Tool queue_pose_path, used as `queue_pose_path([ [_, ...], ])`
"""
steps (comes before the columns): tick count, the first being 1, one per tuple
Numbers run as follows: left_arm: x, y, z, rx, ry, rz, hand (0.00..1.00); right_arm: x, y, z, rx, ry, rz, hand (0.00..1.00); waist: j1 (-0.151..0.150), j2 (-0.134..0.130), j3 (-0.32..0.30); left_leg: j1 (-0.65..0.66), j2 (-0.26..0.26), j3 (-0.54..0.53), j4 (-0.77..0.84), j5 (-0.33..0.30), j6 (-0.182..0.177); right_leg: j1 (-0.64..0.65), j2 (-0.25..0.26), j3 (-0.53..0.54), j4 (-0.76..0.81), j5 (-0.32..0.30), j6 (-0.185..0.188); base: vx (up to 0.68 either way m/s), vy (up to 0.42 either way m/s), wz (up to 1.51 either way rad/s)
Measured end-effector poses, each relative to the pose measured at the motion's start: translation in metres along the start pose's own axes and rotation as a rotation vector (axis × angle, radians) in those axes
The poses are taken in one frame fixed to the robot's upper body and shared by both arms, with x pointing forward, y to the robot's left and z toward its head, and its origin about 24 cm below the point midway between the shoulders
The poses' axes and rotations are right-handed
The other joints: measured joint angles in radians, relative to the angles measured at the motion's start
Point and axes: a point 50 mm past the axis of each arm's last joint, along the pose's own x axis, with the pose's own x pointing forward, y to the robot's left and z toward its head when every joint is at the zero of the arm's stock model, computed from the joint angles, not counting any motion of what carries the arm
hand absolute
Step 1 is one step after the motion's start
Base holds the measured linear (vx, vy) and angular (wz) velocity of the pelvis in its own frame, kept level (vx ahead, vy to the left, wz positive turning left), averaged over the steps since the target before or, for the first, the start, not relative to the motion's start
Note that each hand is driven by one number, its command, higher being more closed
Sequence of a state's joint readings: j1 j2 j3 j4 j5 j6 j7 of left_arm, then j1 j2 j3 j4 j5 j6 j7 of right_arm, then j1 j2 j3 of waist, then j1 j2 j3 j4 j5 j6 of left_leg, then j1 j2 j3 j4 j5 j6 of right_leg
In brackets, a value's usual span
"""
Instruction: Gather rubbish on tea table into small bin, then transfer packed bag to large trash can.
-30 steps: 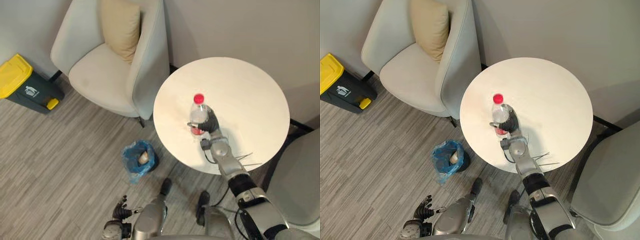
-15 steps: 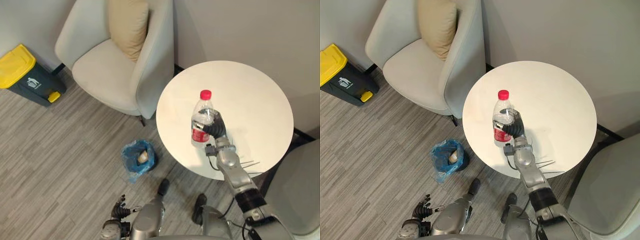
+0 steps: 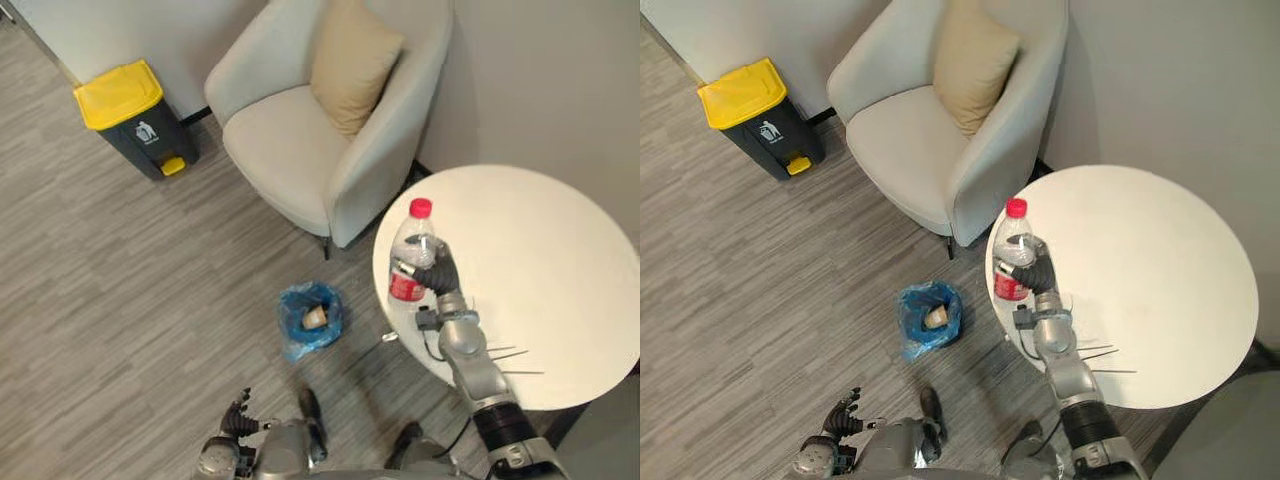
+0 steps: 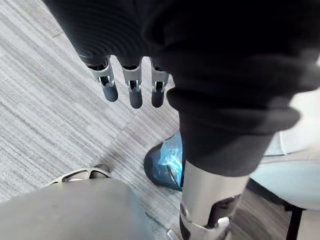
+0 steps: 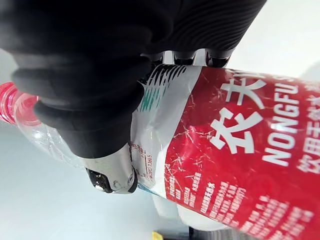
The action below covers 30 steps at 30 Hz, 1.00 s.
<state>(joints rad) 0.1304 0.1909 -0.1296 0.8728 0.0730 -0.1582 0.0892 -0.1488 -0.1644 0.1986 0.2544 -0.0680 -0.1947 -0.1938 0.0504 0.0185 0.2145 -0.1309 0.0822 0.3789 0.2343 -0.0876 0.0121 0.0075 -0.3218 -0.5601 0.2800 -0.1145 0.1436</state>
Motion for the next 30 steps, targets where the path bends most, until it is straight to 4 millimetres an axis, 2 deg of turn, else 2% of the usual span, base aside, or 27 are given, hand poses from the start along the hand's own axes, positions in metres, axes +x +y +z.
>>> queue_pose_path([
  [1,0.000,0.000,-0.001,0.012,0.001,-0.006,0.00,-0.002,0.004,-0.003,-0.014,0.012,0.026,1.00,-0.006,0.004,0.003,-0.017,-0.002,-0.015,0.058,-0.052,0.000,-0.019,-0.028,0.028,0.084,-0.021,-0.011,-0.06,0.193,0.13],
  [2,0.000,-0.001,-0.001,0.022,0.000,-0.010,0.00,-0.004,0.004,-0.004,-0.021,0.018,0.033,1.00,-0.009,0.006,0.005,-0.021,-0.007,-0.024,0.076,-0.068,0.012,-0.052,-0.044,0.074,0.160,-0.027,-0.031,-0.07,0.180,0.37],
  [3,0.000,-0.001,-0.001,0.038,0.000,-0.015,0.00,-0.006,0.006,-0.007,-0.024,0.027,0.052,1.00,-0.021,0.010,0.011,-0.027,-0.016,-0.060,0.099,-0.083,0.025,-0.144,-0.053,0.209,0.318,-0.032,-0.080,-0.04,0.120,0.50],
  [4,0.000,0.000,-0.001,0.039,0.000,-0.014,0.00,-0.007,0.008,-0.007,-0.025,0.030,0.061,1.00,-0.036,0.023,0.020,-0.033,-0.017,-0.086,0.105,-0.085,0.026,-0.174,-0.024,0.284,0.356,-0.061,-0.065,-0.05,0.125,0.87],
  [5,0.001,0.000,0.001,0.037,-0.005,-0.011,0.00,-0.008,0.012,-0.007,-0.028,0.025,0.081,1.00,-0.045,0.013,0.032,-0.040,-0.020,-0.136,0.101,-0.085,0.026,-0.228,0.058,0.407,0.357,-0.103,-0.044,-0.03,0.020,0.83],
  [7,0.003,0.003,0.004,0.036,-0.010,0.001,0.00,-0.009,0.013,-0.005,-0.031,0.018,0.091,1.00,-0.041,0.022,0.049,-0.062,-0.034,-0.185,0.099,-0.079,0.020,-0.280,0.123,0.488,0.297,-0.103,-0.039,-0.02,-0.010,0.88],
  [8,0.005,0.004,0.006,0.039,-0.011,0.012,0.00,-0.009,0.012,-0.006,-0.043,0.016,0.103,1.00,-0.050,0.013,0.050,-0.090,-0.058,-0.230,0.106,-0.071,0.007,-0.313,0.155,0.537,0.243,-0.100,-0.036,0.02,-0.070,1.53],
  [10,0.008,0.008,0.012,0.035,-0.029,0.025,0.00,-0.009,0.008,-0.001,-0.063,-0.010,0.120,1.00,-0.075,-0.004,0.077,-0.161,-0.099,-0.292,0.186,-0.070,0.003,-0.346,0.153,0.544,0.226,-0.092,-0.042,0.03,-0.152,1.82],
  [11,0.014,0.008,0.029,-0.017,-0.072,0.040,0.00,-0.003,0.002,0.007,-0.097,-0.052,0.121,1.00,-0.081,0.016,0.122,-0.246,-0.110,-0.342,0.284,-0.080,0.001,-0.389,0.147,0.522,0.292,-0.067,-0.050,-0.01,-0.183,1.32],
  [12,0.016,0.008,0.036,-0.040,-0.091,0.050,0.00,0.001,-0.003,0.011,-0.122,-0.070,0.122,1.00,-0.067,0.032,0.138,-0.292,-0.109,-0.358,0.303,-0.080,-0.006,-0.431,0.148,0.508,0.314,-0.078,-0.058,-0.01,-0.173,0.98],
  [15,0.021,0.013,0.048,-0.130,-0.121,0.085,0.00,0.019,-0.006,0.026,-0.177,-0.133,0.122,1.00,-0.037,0.036,0.209,-0.376,-0.099,-0.367,0.306,-0.058,-0.030,-0.524,0.151,0.488,0.366,-0.086,-0.075,-0.05,-0.148,0.25],
  [17,0.022,0.015,0.052,-0.167,-0.128,0.099,0.00,0.026,-0.006,0.029,-0.204,-0.142,0.117,1.00,-0.037,0.035,0.212,-0.423,-0.094,-0.375,0.313,-0.052,-0.040,-0.569,0.152,0.476,0.385,-0.089,-0.080,-0.04,-0.102,0.19],
  [19,0.025,0.018,0.060,-0.258,-0.141,0.145,0.00,0.041,-0.009,0.035,-0.255,-0.155,0.089,1.00,-0.033,0.038,0.220,-0.510,-0.082,-0.374,0.357,-0.058,-0.043,-0.641,0.161,0.475,0.420,-0.093,-0.088,-0.10,-0.064,0.04],
  [21,0.028,0.023,0.075,-0.322,-0.177,0.178,0.00,0.059,-0.013,0.051,-0.291,-0.198,0.052,1.00,-0.033,0.043,0.226,-0.616,-0.056,-0.356,0.417,-0.078,-0.040,-0.736,0.163,0.471,0.464,-0.097,-0.094,-0.12,-0.045,0.07],
  [22,0.032,0.030,0.093,-0.387,-0.226,0.212,0.00,0.073,-0.017,0.072,-0.307,-0.259,0.009,1.00,-0.031,0.051,0.235,-0.708,-0.008,-0.311,0.474,-0.080,-0.037,-0.824,0.164,0.462,0.514,-0.102,-0.099,-0.10,-0.072,0.14],
  [23,0.033,0.032,0.102,-0.418,-0.254,0.223,0.00,0.079,-0.020,0.082,-0.317,-0.287,-0.009,1.00,-0.030,0.051,0.248,-0.742,0.000,-0.304,0.497,-0.079,-0.038,-0.855,0.163,0.461,0.537,-0.106,-0.101,-0.17,-0.097,0.15],
  [24,0.034,0.041,0.126,-0.476,-0.332,0.247,0.00,0.091,-0.027,0.110,-0.332,-0.367,-0.051,1.00,-0.014,0.052,0.291,-0.817,0.013,-0.303,0.558,-0.080,-0.036,-0.924,0.162,0.460,0.593,-0.114,-0.107,-0.12,-0.045,0.06],
  [28,0.029,0.047,0.168,-0.595,-0.481,0.261,0.00,0.107,-0.045,0.167,-0.350,-0.524,-0.158,1.00,0.020,0.053,0.324,-1.032,0.014,-0.309,0.666,-0.087,-0.025,-1.135,0.145,0.463,0.711,-0.137,-0.109,-0.13,-0.023,0.15],
  [30,0.026,0.048,0.176,-0.640,-0.515,0.257,0.00,0.113,-0.051,0.188,-0.364,-0.560,-0.186,1.00,0.027,0.052,0.330,-1.130,0.014,-0.312,0.715,-0.086,-0.025,-1.226,0.127,0.456,0.771,-0.152,-0.113,-0.10,-0.021,0.27],
])
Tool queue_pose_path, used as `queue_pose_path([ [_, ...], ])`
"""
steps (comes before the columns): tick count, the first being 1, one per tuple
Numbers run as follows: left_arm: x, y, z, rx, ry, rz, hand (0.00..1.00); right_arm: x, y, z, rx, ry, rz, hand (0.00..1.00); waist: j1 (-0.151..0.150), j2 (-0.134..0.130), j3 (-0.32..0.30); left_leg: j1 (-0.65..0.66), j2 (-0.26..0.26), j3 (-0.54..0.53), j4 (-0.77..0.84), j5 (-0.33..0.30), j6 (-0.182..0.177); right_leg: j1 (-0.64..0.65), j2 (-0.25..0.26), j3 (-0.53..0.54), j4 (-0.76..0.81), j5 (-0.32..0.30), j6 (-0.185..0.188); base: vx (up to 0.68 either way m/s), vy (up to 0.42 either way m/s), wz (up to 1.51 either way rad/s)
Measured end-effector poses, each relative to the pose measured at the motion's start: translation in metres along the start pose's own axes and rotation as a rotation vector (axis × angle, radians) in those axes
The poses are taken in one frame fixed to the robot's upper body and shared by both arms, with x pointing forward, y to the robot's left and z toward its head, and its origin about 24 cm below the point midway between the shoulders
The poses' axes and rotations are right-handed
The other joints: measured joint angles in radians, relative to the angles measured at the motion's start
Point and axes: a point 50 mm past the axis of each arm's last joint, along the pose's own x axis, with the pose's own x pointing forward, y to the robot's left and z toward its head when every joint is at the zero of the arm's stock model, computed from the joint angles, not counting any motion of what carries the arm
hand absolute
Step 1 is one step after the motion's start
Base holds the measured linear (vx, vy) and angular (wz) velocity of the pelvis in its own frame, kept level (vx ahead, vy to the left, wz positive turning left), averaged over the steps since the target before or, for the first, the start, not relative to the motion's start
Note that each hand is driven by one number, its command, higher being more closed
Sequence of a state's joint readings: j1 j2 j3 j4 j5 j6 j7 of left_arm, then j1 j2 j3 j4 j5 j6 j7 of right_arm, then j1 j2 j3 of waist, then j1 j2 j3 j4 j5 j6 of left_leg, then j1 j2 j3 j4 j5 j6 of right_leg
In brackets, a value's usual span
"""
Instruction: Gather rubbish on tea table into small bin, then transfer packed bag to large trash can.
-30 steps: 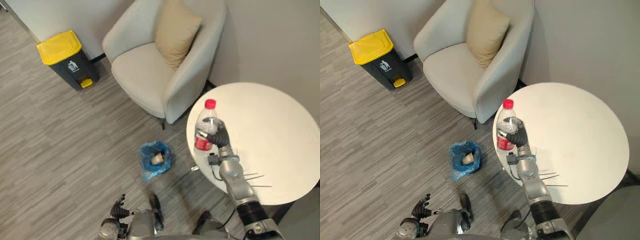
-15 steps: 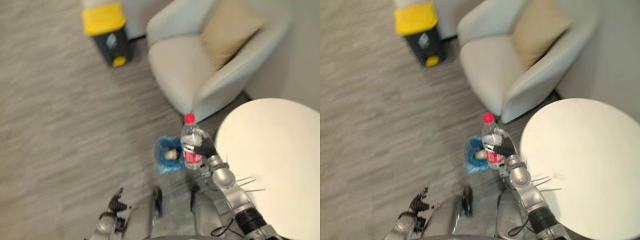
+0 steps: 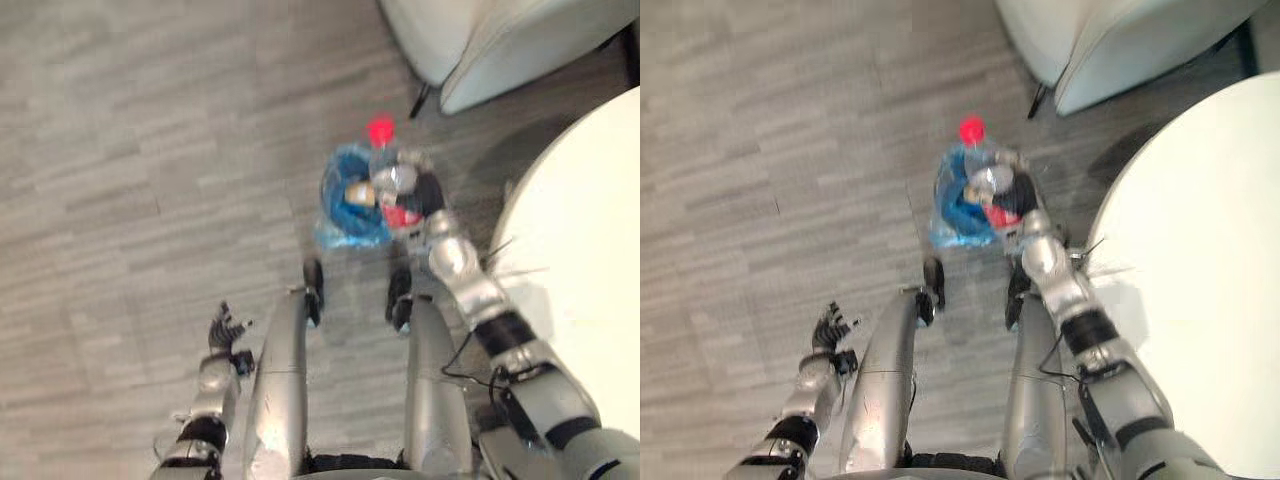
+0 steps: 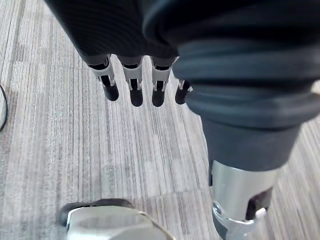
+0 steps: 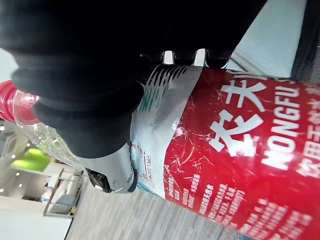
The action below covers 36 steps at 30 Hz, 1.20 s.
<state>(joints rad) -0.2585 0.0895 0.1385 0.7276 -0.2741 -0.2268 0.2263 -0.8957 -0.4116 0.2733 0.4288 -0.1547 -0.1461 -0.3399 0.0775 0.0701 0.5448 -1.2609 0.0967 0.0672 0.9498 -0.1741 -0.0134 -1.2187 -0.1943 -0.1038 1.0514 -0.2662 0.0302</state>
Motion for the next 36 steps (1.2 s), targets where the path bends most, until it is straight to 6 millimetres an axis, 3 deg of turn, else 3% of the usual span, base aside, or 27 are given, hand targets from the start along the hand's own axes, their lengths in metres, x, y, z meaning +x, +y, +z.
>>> queue_pose_path([
  [3,0.000,-0.005,0.007,-0.044,-0.028,-0.010,0.00,0.015,-0.013,0.002,-0.024,0.001,-0.056,1.00,0.024,0.000,0.000,-0.089,-0.001,-0.003,0.058,0.000,0.000,-0.084,-0.016,0.000,0.066,-0.019,0.001,-0.05,-0.002,0.15],
  [7,0.000,-0.009,0.017,-0.071,-0.077,-0.028,0.00,0.031,-0.028,0.009,-0.048,-0.011,-0.088,1.00,0.031,0.000,0.000,-0.165,-0.002,-0.003,0.091,0.000,0.001,-0.160,-0.023,0.004,0.105,-0.028,0.010,-0.06,0.019,0.06],
  [8,0.000,-0.011,0.020,-0.074,-0.091,-0.038,0.00,0.036,-0.035,0.007,-0.072,0.004,-0.113,0.00,0.036,0.000,0.000,-0.185,-0.002,-0.002,0.100,0.000,0.001,-0.181,-0.028,0.006,0.119,-0.032,0.013,-0.05,0.018,0.08],
  [11,0.000,-0.012,0.023,-0.074,-0.105,-0.046,0.00,0.041,-0.045,0.001,-0.116,0.039,-0.130,0.00,0.043,0.000,0.000,-0.210,0.002,0.006,0.099,0.001,0.000,-0.208,-0.034,0.004,0.125,-0.033,0.012,-0.04,0.020,0.08],
  [18,0.000,-0.014,0.024,-0.052,-0.107,-0.070,0.00,0.043,-0.046,-0.008,-0.162,0.077,-0.116,0.00,0.040,-0.001,-0.001,-0.227,0.006,0.005,0.099,0.006,0.006,-0.219,-0.037,-0.001,0.128,-0.037,0.011,-0.01,0.026,0.03],
  [23,0.000,-0.013,0.024,-0.046,-0.106,-0.069,0.00,0.034,-0.029,0.006,-0.169,-0.017,-0.090,0.00,0.036,-0.007,-0.004,-0.218,0.008,0.001,0.104,0.005,0.004,-0.205,-0.033,-0.004,0.127,-0.038,0.011,-0.01,0.015,0.00],
  [30,0.001,-0.009,0.026,0.007,-0.124,-0.071,0.00,0.006,0.003,-0.010,-0.320,-0.036,0.012,0.00,0.018,-0.028,-0.015,-0.172,0.026,0.017,0.095,-0.001,0.005,-0.163,-0.018,0.005,0.102,-0.036,0.011,-0.05,0.032,-0.07],
  [36,0.001,-0.009,0.026,0.019,-0.125,-0.072,0.00,-0.002,0.018,-0.021,-0.438,-0.026,0.109,0.00,0.016,-0.028,-0.015,-0.170,0.026,0.019,0.089,0.001,0.003,-0.163,-0.017,0.006,0.097,-0.031,0.015,-0.01,0.004,-0.01],
])
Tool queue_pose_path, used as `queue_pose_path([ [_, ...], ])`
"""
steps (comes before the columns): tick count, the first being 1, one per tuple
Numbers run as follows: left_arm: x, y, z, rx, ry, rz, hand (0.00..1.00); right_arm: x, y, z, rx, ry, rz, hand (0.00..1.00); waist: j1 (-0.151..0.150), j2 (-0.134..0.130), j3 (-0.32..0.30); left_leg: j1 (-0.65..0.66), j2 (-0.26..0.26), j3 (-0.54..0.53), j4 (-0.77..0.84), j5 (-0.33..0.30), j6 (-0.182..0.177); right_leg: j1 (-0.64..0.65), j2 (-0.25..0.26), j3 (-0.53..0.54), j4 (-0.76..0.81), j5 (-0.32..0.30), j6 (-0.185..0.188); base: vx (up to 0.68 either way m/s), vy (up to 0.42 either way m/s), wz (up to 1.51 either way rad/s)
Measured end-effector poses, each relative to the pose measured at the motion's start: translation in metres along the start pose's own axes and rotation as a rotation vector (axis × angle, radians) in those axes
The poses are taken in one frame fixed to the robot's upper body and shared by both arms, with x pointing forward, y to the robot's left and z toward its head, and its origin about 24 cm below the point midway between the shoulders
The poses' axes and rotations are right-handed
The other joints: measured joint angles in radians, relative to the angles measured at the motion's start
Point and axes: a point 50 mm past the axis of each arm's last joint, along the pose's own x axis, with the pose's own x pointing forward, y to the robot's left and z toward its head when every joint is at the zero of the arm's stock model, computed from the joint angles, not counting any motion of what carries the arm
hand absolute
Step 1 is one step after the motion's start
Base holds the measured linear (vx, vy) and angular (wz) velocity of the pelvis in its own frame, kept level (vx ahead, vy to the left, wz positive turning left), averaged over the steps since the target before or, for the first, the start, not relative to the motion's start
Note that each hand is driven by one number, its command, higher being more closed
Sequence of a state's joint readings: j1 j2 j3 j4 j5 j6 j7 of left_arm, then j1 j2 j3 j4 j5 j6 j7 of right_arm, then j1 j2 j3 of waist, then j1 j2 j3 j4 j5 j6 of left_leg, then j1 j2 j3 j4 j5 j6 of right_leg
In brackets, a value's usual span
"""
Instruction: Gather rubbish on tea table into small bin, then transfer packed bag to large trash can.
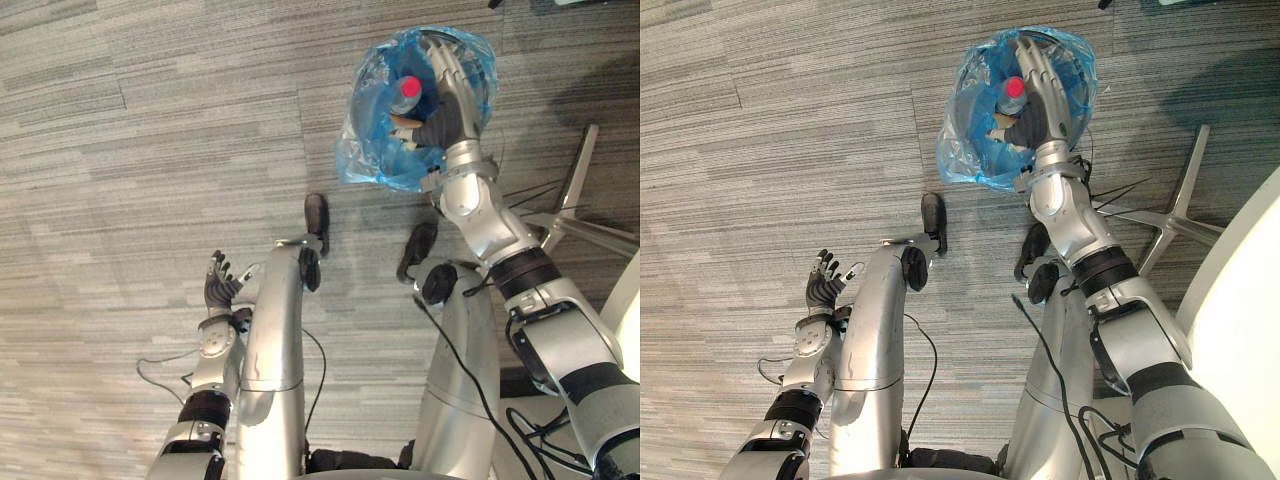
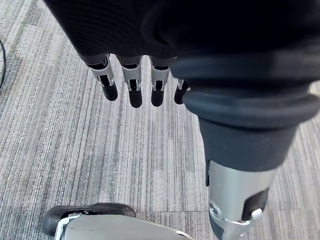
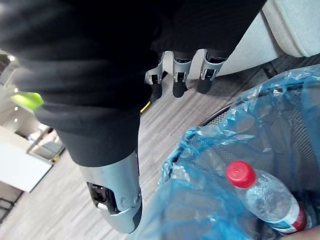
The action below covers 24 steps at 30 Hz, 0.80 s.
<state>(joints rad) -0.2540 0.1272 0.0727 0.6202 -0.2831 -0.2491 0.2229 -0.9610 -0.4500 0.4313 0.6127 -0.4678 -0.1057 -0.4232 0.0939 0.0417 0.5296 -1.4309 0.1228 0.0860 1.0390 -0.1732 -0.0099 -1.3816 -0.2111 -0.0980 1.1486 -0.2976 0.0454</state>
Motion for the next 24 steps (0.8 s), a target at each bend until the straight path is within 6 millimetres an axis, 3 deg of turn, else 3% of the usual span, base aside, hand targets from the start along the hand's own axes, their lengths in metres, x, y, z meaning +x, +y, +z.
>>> queue_pose_path([
  [3,0.000,0.001,-0.002,0.003,0.007,0.002,0.00,-0.008,0.018,-0.012,-0.044,0.057,0.090,0.00,-0.001,0.000,0.000,0.000,0.000,0.000,-0.008,0.000,0.000,-0.001,0.000,-0.002,-0.004,-0.001,-0.001,0.00,0.000,0.00],
  [4,0.000,0.001,-0.002,0.004,0.008,0.003,0.00,-0.013,0.027,-0.020,-0.076,0.095,0.143,1.00,-0.002,0.000,0.000,0.000,0.000,-0.003,-0.011,0.000,0.000,-0.002,0.001,-0.005,-0.006,-0.002,-0.004,0.00,0.000,0.00],
  [7,0.001,0.002,-0.002,0.008,0.012,0.005,0.00,-0.024,0.044,-0.033,-0.135,0.162,0.239,1.00,-0.002,0.000,-0.001,-0.007,0.000,-0.008,-0.011,0.000,0.000,-0.005,0.000,-0.011,-0.003,-0.005,-0.011,0.00,0.012,0.03],
  [13,0.004,0.001,-0.004,0.015,0.025,0.007,0.00,-0.021,0.048,-0.037,-0.163,0.207,0.277,1.00,0.000,-0.003,-0.006,-0.039,-0.001,-0.018,0.009,0.000,0.000,-0.038,-0.001,-0.014,0.029,-0.017,-0.025,-0.01,0.006,0.02],
  [19,0.005,0.000,-0.002,0.015,0.023,0.005,0.00,-0.011,0.042,-0.026,-0.109,0.185,0.239,1.00,0.001,-0.006,-0.007,-0.043,0.000,-0.035,0.016,0.004,-0.006,-0.038,-0.001,-0.029,0.045,-0.027,-0.036,-0.03,0.012,0.03],
  [24,0.005,-0.001,-0.003,0.015,0.030,0.003,0.00,-0.007,0.032,0.003,0.075,0.101,0.130,1.00,-0.001,-0.007,-0.008,-0.004,0.001,-0.045,0.012,0.008,-0.013,0.007,0.002,-0.040,0.039,-0.026,-0.037,0.00,0.000,0.00],
])
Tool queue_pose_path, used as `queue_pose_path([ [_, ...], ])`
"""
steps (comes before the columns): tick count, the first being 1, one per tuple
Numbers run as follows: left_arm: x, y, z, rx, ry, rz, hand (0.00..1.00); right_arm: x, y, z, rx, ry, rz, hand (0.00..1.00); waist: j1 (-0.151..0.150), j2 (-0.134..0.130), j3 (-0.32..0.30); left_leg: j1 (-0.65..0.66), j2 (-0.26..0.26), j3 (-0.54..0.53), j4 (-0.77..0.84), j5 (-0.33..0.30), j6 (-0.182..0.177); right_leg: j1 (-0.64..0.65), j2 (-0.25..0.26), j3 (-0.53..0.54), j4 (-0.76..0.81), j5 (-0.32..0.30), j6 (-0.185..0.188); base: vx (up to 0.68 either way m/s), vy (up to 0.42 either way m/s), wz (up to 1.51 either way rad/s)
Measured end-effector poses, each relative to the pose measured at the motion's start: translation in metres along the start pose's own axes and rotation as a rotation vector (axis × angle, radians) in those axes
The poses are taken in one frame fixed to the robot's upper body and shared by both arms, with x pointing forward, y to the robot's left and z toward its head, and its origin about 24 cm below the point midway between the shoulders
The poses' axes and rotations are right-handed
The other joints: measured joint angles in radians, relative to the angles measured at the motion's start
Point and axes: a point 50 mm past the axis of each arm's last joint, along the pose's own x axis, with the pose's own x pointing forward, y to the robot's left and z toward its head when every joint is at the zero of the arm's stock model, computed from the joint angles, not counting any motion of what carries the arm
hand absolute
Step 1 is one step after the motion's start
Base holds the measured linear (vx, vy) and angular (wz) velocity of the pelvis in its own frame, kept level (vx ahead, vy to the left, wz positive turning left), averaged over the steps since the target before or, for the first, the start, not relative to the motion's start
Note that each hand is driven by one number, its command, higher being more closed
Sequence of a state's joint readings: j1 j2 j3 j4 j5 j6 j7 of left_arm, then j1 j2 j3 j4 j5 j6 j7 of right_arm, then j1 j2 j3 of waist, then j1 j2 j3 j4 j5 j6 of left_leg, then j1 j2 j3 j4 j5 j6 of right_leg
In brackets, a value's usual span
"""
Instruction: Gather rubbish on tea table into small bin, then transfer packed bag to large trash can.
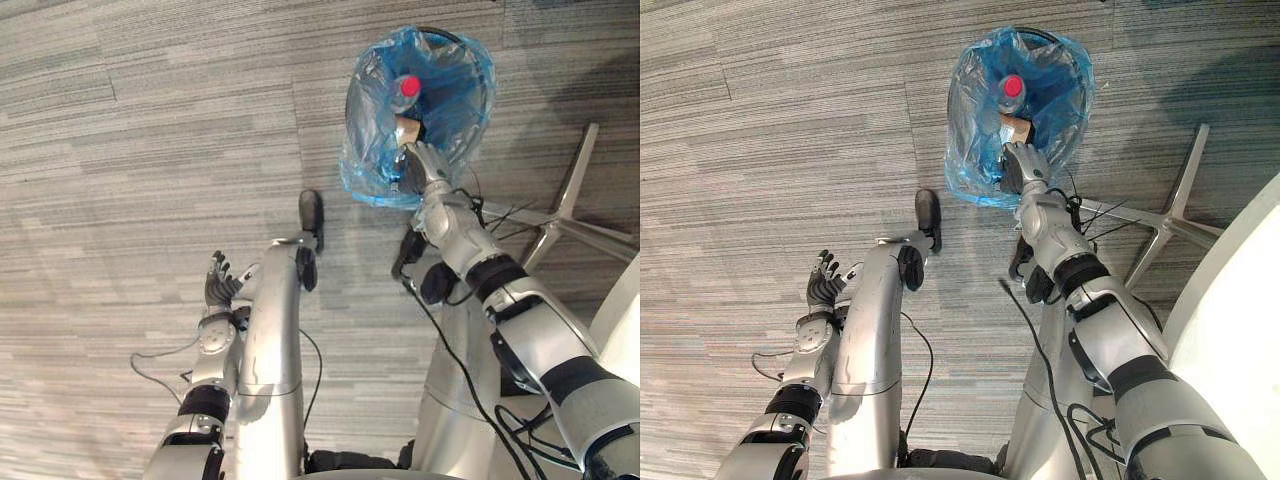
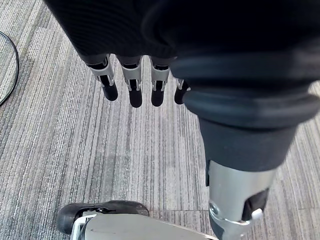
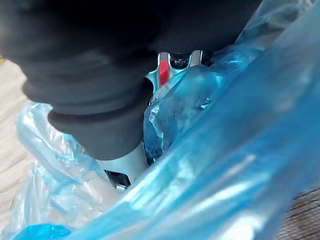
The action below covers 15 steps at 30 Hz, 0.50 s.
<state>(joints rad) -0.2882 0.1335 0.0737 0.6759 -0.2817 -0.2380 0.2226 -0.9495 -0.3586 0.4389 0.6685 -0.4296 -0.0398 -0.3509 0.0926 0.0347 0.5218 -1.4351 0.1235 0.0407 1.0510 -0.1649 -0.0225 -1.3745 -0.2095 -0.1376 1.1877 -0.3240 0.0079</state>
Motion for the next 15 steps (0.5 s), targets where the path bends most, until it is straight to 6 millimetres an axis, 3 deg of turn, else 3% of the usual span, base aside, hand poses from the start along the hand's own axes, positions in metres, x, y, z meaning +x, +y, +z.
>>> queue_pose_path([
  [3,0.000,0.001,-0.002,-0.001,0.009,0.013,0.00,-0.006,-0.005,0.010,0.099,-0.038,-0.045,1.00,-0.001,-0.009,-0.005,0.046,0.001,0.001,-0.016,0.000,-0.001,0.048,0.002,-0.003,-0.020,0.000,0.001,0.00,0.000,0.00],
  [6,-0.002,0.008,-0.005,0.011,0.023,0.041,0.00,-0.023,0.000,0.008,0.268,-0.005,-0.084,1.00,-0.003,-0.033,-0.018,0.132,0.000,0.000,-0.068,0.006,-0.010,0.139,0.004,-0.018,-0.075,0.005,0.004,-0.01,0.003,0.04],
  [9,-0.008,0.015,-0.013,0.034,0.053,0.053,0.00,-0.044,0.010,-0.001,0.455,0.074,-0.106,1.00,-0.011,-0.039,-0.021,0.265,-0.003,0.004,-0.146,0.019,-0.010,0.281,0.004,-0.040,-0.155,0.016,0.006,0.03,-0.020,0.11],
  [15,-0.037,0.015,-0.047,0.106,0.152,-0.004,0.00,-0.091,0.041,0.011,0.786,0.121,-0.055,1.00,-0.026,-0.077,-0.050,0.615,-0.002,0.046,-0.360,0.045,-0.005,0.622,0.029,-0.049,-0.391,0.075,0.013,0.08,-0.036,-0.07],
])
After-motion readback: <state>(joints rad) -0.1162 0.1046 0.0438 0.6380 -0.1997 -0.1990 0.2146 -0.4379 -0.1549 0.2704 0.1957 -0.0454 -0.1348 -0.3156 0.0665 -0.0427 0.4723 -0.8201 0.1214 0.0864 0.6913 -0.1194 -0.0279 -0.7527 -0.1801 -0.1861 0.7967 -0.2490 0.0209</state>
